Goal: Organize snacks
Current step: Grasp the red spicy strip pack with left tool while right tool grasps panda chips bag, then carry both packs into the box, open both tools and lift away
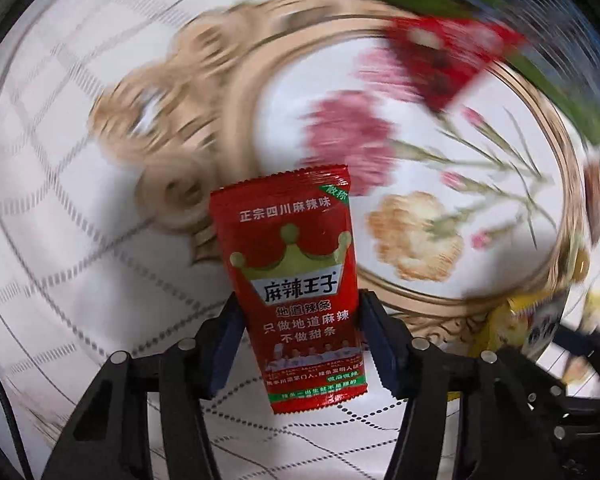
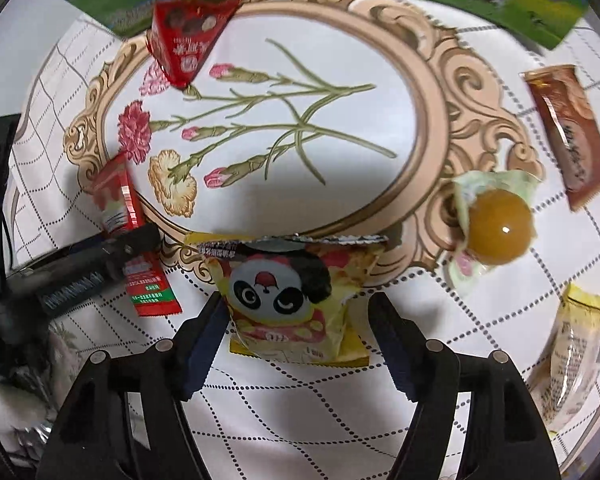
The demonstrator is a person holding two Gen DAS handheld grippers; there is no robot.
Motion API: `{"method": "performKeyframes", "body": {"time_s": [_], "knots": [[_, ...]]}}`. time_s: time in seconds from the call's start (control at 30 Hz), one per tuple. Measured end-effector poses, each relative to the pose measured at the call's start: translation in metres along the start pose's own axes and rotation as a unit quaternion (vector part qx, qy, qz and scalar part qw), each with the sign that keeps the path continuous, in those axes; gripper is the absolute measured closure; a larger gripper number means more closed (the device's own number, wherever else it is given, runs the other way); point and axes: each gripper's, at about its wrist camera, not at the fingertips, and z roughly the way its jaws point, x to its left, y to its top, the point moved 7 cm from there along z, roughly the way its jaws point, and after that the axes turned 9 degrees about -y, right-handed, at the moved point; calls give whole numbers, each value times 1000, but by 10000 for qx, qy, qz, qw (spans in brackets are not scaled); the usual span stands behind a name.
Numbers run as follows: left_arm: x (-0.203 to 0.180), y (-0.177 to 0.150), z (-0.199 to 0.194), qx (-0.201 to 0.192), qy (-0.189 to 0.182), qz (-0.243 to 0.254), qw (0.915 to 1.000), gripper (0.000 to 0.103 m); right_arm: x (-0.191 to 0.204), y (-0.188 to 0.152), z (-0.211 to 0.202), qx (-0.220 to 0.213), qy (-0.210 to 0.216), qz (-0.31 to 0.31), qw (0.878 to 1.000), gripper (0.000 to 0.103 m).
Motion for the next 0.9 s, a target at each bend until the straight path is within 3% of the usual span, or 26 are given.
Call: {"method": "performKeyframes", "body": {"time_s": [0.1,0.27,0.37,0.43,0.47,0.53,0.67,0.9], "knots": [[-16,0,3,37,-30,274,9996,48,-4,-11,-9,-105,-63,35,9999,29],[0,10,15,144,-14,240,9996,46,4,-18,-8,-180,-193,51,9996,29],[-17,17,30,128,-59,210,9997,46,19,-18,1,-205,-290,98,9993,29],[-20,20,38,91,-18,237,9997,49,20,-19,10,-142,-279,182,9993,31],[-10,36,46,66,9,266,9996,53,17,-17,14,-128,-222,208,9995,32],[-8,24,39,31,43,312,9995,56,16,-20,15,-162,-151,212,9995,46],[-2,19,25,11,46,357,9994,59,17,-27,9,-248,-149,114,9995,52],[-15,27,-27,-204,-139,377,9990,59,-3,-11,-13,-405,294,135,9987,55]]}}
